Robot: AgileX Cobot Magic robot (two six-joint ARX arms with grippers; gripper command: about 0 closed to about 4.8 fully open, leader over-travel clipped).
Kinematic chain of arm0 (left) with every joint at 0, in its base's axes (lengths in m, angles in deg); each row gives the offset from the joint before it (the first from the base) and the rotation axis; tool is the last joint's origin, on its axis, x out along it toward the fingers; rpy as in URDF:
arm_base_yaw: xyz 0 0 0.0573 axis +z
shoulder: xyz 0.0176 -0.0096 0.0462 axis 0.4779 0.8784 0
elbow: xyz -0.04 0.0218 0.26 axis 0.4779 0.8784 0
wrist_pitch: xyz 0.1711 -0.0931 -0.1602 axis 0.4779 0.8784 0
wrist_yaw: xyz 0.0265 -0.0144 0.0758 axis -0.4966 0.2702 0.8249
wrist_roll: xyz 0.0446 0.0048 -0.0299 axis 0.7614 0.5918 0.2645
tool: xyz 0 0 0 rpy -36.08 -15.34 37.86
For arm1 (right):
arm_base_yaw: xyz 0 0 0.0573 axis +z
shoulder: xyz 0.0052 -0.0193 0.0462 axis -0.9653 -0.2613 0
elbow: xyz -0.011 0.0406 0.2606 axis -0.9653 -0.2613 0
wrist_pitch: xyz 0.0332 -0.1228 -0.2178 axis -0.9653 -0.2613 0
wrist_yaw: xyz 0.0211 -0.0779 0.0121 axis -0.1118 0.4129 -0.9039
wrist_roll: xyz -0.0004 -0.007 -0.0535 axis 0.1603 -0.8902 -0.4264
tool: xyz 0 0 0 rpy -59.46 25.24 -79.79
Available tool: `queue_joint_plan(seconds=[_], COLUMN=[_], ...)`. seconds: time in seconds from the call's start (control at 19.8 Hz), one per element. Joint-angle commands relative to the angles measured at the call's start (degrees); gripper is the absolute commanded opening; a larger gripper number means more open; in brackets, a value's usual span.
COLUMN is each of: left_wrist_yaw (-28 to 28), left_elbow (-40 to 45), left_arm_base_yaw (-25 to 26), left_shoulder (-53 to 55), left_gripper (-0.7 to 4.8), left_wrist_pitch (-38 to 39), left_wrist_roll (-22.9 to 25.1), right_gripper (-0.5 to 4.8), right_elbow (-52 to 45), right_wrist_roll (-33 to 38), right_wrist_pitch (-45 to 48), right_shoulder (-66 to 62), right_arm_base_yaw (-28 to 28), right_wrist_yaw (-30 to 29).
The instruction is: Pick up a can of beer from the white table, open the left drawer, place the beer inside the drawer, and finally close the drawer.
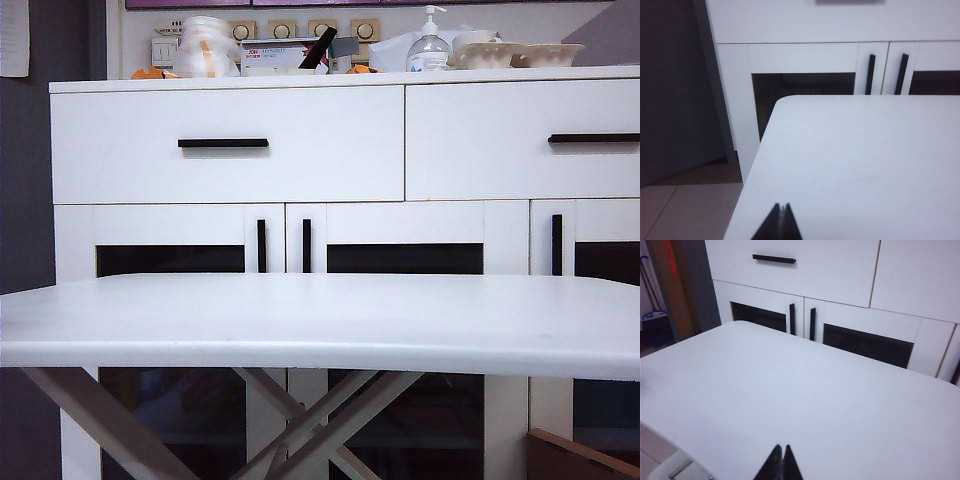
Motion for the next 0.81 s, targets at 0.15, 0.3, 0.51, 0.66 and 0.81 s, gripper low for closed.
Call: queue_joint_plan(seconds=[0.15, 0.3, 0.51, 0.66, 0.81], left_wrist_yaw=[0.0, -1.1, -1.4, -1.4, -1.3], left_elbow=[-0.1, -0.1, -0.1, -0.1, -0.1], left_arm_base_yaw=[-2.8, -3.8, -3.7, -3.7, -3.7], left_shoulder=[0.0, 0.0, 0.0, 0.0, 0.0], left_gripper=[-0.05, -0.04, -0.04, -0.04, -0.04], left_wrist_pitch=[-0.6, -0.6, -0.5, -0.5, -0.5], left_wrist_roll=[0.4, 0.4, 0.4, 0.4, 0.4], right_gripper=[-0.01, -0.01, -0.01, -0.01, -0.01], right_elbow=[0.2, 0.2, 0.2, 0.2, 0.2], right_wrist_roll=[0.2, 0.2, 0.2, 0.2, 0.2], right_wrist_pitch=[1.0, 1.0, 1.0, 1.0, 1.0], right_shoulder=[0.1, 0.1, 0.1, 0.1, 0.1], right_arm_base_yaw=[0.1, 0.1, 0.1, 0.1, 0.1], right_wrist_yaw=[-0.1, -0.1, -0.1, -0.1, -0.1])
